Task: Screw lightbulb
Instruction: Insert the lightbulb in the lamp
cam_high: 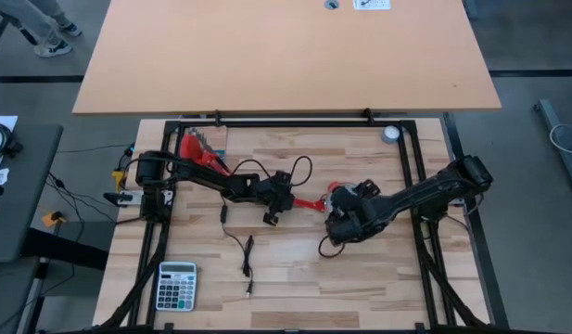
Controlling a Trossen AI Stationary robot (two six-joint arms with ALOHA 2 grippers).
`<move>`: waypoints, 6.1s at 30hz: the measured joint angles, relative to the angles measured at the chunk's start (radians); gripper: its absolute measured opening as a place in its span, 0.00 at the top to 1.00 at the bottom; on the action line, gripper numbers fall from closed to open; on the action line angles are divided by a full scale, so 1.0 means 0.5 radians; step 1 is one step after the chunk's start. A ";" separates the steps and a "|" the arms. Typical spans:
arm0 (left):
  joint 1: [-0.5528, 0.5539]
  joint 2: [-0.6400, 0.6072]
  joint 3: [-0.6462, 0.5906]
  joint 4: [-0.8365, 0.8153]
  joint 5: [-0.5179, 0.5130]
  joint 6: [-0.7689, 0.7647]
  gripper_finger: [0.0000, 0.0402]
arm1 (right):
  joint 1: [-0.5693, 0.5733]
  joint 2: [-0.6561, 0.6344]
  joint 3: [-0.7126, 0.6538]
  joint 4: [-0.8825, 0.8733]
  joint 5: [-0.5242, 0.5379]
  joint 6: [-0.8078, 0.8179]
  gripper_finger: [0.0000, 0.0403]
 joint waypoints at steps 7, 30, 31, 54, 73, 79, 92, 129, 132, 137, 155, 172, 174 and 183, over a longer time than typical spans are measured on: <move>0.000 0.000 0.000 0.000 0.000 0.000 0.80 | 0.229 -0.001 0.067 -0.055 0.018 -1.132 0.07; 0.000 0.000 0.001 0.005 -0.001 -0.002 0.80 | 0.170 -0.001 -0.416 0.201 0.285 -1.794 0.07; 0.000 0.000 0.001 0.006 -0.001 -0.002 0.80 | 0.170 -0.001 -0.426 0.249 0.313 -1.828 0.07; 0.000 0.000 0.001 0.008 -0.001 -0.001 0.80 | -0.033 -0.002 -0.446 0.478 0.153 -1.653 0.25; 0.000 0.000 0.001 0.009 -0.002 -0.002 0.80 | -0.033 -0.002 -0.446 0.576 0.128 -0.406 0.26; 0.000 0.000 0.001 0.009 -0.002 -0.004 0.80 | -0.034 -0.002 -0.446 0.584 0.119 -0.044 0.26; -0.001 0.000 0.001 0.020 0.003 -0.017 0.80 | -0.036 -0.002 -0.366 0.373 -0.065 0.297 0.10; -0.001 0.000 0.002 0.011 -0.021 -0.018 0.80 | 0.100 -0.001 -0.357 0.207 0.194 -1.561 0.10; -0.001 0.000 0.002 0.011 -0.022 -0.018 0.80 | 0.100 -0.001 -0.377 0.230 0.202 -1.555 0.15; -0.001 0.000 0.002 0.012 -0.022 -0.018 0.80 | 0.083 -0.001 -0.454 0.323 0.206 -1.537 0.23; -0.001 0.000 0.002 0.011 -0.021 -0.018 0.80 | 0.082 -0.001 -0.462 0.412 0.124 -0.820 0.27; -0.001 0.000 0.002 0.012 -0.021 -0.024 0.80 | 0.067 -0.002 -0.462 0.456 0.006 0.457 0.27; -0.001 0.000 0.002 0.012 -0.021 -0.028 0.80 | 0.058 -0.002 -0.462 0.458 0.001 0.545 0.27; 0.001 0.000 0.002 0.020 -0.024 -0.039 0.80 | 0.081 -0.017 -0.309 0.268 -0.111 0.631 0.15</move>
